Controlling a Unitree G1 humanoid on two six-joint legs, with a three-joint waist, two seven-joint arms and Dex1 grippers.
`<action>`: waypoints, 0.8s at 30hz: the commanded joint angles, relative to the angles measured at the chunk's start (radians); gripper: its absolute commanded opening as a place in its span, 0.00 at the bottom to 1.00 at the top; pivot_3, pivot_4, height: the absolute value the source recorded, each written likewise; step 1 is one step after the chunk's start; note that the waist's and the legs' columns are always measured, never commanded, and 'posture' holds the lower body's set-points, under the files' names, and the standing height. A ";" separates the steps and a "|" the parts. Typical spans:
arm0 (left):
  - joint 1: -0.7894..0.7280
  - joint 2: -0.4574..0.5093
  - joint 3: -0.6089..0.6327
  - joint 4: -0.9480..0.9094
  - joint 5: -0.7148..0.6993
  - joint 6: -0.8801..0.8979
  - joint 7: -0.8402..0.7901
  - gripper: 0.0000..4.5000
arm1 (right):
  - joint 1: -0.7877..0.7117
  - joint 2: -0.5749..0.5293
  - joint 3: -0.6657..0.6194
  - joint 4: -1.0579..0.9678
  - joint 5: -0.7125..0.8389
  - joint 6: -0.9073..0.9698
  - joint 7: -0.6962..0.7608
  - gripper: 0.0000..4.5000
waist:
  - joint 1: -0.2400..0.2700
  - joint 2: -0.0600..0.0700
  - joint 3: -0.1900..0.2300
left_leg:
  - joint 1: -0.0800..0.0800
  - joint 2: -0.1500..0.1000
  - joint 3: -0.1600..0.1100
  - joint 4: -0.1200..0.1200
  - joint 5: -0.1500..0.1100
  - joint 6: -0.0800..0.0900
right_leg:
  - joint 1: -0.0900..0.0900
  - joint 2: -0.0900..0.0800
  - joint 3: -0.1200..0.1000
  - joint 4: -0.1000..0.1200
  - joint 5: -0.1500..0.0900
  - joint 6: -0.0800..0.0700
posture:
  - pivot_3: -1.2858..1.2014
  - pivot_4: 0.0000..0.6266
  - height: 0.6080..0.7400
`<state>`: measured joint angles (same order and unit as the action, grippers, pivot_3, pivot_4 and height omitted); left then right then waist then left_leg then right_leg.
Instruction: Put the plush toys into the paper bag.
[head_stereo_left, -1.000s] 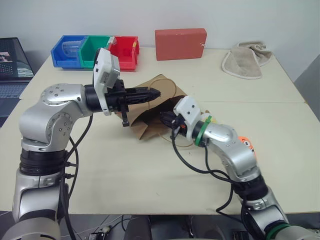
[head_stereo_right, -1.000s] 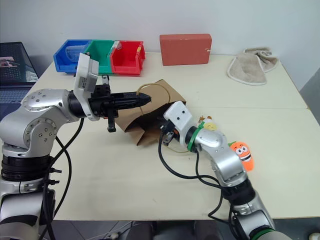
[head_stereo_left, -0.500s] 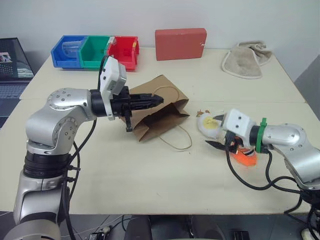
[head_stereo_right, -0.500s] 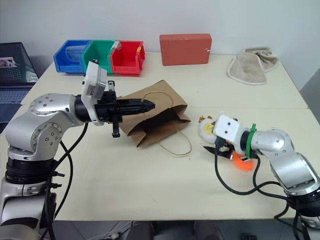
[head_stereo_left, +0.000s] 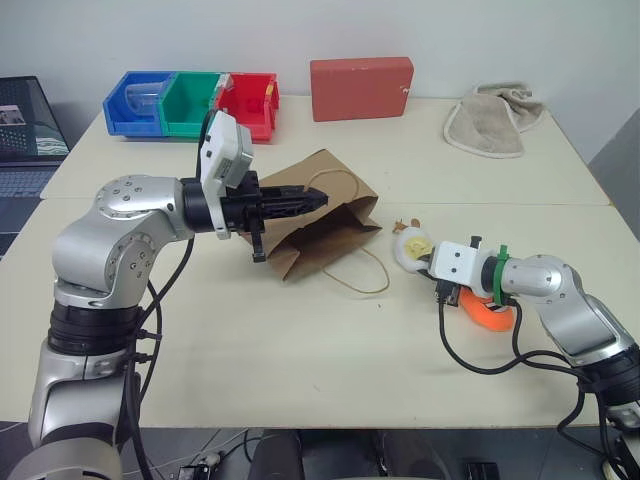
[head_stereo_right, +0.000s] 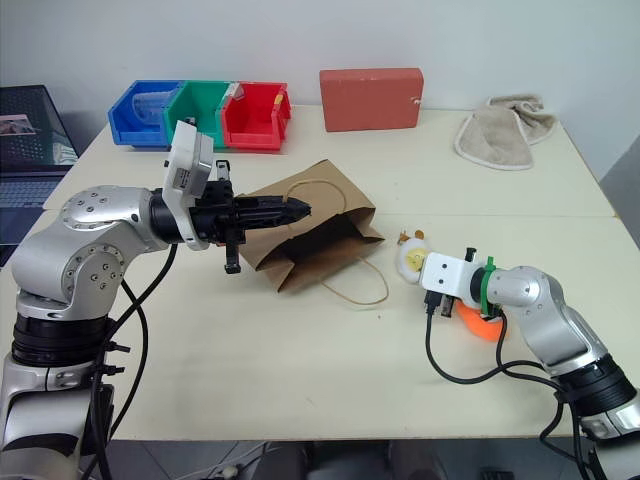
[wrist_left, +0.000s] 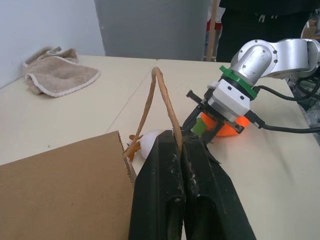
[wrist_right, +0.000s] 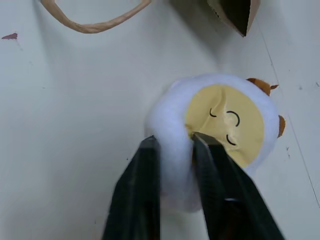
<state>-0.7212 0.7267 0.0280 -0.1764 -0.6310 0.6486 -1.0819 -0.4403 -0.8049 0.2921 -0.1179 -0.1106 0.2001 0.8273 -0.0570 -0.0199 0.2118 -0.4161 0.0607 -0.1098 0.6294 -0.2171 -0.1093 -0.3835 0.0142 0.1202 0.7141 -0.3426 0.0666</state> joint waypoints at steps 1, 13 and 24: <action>-0.011 0.018 0.023 -0.017 -0.002 -0.009 -0.004 0.00 | -0.021 -0.008 -0.015 0.031 -0.041 -0.041 0.002 0.00 | 0.000 0.000 0.000 | 0.000 0.000 0.000 0.000 0.000 0.000 | 0.000 0.000 0.000 0.000 0.000 0.000 | 0.52 0.24 1.00; -0.034 0.014 0.010 0.014 0.012 -0.025 -0.029 0.00 | -0.080 -0.141 -0.267 -0.301 0.465 0.358 0.318 0.00 | 0.002 0.001 0.000 | 0.000 0.000 -0.001 0.000 0.000 0.000 | 0.001 0.000 -0.002 0.000 0.000 0.000 | 0.52 0.24 1.00; -0.080 -0.001 0.019 0.031 -0.008 -0.010 -0.052 0.00 | -0.300 0.212 -0.019 -0.154 0.335 0.380 0.074 0.00 | -0.010 0.001 0.000 | 0.001 0.000 -0.001 0.001 0.001 0.000 | 0.001 0.000 -0.001 0.001 0.000 0.000 | 0.52 0.24 1.00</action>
<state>-0.7784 0.7180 0.0264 -0.1287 -0.6251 0.6457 -1.1276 -0.7164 -0.5939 0.2679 -0.2824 0.2550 0.6139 0.9235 -0.0667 -0.0192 0.2121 -0.4151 0.0609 -0.1111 0.6302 -0.2165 -0.1092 -0.3825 0.0145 0.1190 0.7154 -0.3426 0.0666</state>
